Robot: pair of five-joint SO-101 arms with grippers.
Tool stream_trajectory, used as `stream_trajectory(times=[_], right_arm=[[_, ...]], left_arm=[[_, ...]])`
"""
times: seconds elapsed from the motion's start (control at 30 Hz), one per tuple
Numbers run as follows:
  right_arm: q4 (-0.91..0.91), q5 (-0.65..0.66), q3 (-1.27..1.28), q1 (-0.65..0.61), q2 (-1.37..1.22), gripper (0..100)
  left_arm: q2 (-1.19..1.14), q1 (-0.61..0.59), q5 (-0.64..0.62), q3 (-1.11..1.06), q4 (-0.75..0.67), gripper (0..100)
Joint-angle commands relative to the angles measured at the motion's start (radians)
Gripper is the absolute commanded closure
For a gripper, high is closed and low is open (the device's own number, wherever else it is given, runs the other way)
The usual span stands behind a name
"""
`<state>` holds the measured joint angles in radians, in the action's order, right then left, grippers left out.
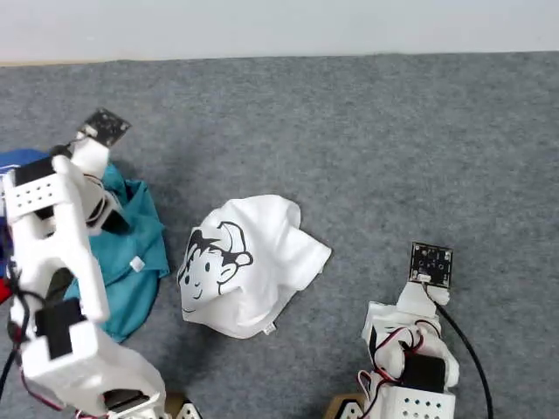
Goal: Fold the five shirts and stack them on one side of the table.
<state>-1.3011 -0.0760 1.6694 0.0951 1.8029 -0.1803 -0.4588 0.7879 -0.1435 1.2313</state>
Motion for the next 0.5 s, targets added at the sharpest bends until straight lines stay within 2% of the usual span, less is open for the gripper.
stream_trajectory(times=[0.0, 0.1, 0.23, 0.47], right_arm=[[-0.002, 0.009, 0.015, 0.012, 0.007, 98.8], [-0.002, 0.009, 0.015, 0.012, 0.007, 98.8], [-0.002, 0.009, 0.015, 0.012, 0.007, 98.8], [-0.002, 0.009, 0.015, 0.012, 0.007, 98.8]], left_arm=[[-0.078, -0.006, 0.048, 0.002, -0.032, 73], [-0.137, -0.008, 0.048, 0.038, -0.026, 81], [-0.146, -0.032, 0.044, 0.119, -0.023, 100], [-0.153, -0.193, 0.041, 0.429, 0.063, 100]])
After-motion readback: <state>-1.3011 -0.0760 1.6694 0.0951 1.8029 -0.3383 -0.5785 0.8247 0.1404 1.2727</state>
